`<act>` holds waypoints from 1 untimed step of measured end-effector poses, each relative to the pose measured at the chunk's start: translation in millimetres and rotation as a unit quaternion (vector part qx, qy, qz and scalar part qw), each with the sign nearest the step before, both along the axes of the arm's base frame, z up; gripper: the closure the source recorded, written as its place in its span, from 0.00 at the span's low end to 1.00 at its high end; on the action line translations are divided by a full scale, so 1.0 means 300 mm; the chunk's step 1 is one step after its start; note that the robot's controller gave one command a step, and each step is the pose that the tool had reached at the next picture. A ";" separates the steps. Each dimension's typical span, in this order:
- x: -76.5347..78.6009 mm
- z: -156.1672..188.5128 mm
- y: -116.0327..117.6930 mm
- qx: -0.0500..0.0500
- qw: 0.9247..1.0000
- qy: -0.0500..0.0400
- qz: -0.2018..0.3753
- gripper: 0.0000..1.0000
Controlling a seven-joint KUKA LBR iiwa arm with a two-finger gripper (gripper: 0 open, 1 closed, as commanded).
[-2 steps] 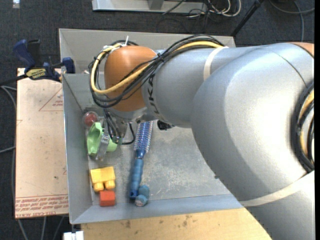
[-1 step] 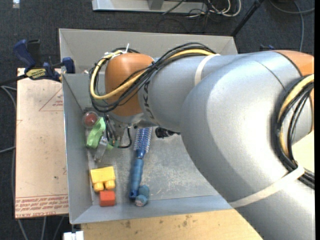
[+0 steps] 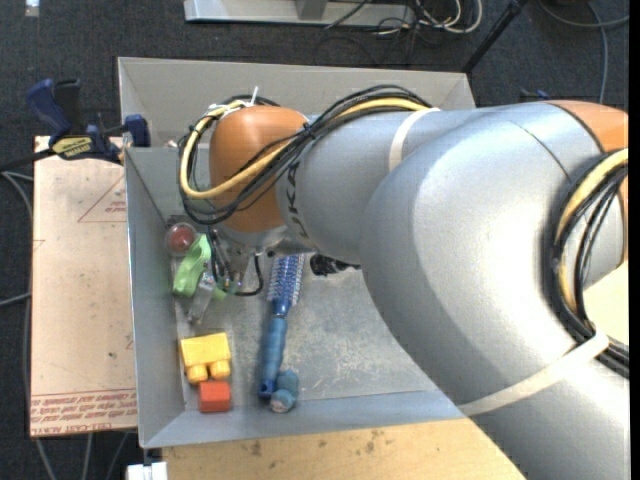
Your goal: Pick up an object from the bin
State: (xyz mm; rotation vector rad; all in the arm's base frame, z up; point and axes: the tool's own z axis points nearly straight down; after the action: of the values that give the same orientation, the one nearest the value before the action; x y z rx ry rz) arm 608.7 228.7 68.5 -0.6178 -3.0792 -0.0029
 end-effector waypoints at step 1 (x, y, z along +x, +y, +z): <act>0.001 0.001 0.000 0.000 1.000 0.000 0.000 1.00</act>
Offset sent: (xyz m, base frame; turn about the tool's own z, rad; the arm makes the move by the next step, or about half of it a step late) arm 0.0000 0.0000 0.0000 0.0000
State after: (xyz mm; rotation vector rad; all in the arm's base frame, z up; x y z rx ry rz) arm 608.9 228.8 68.7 -0.6185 -3.0792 -0.0045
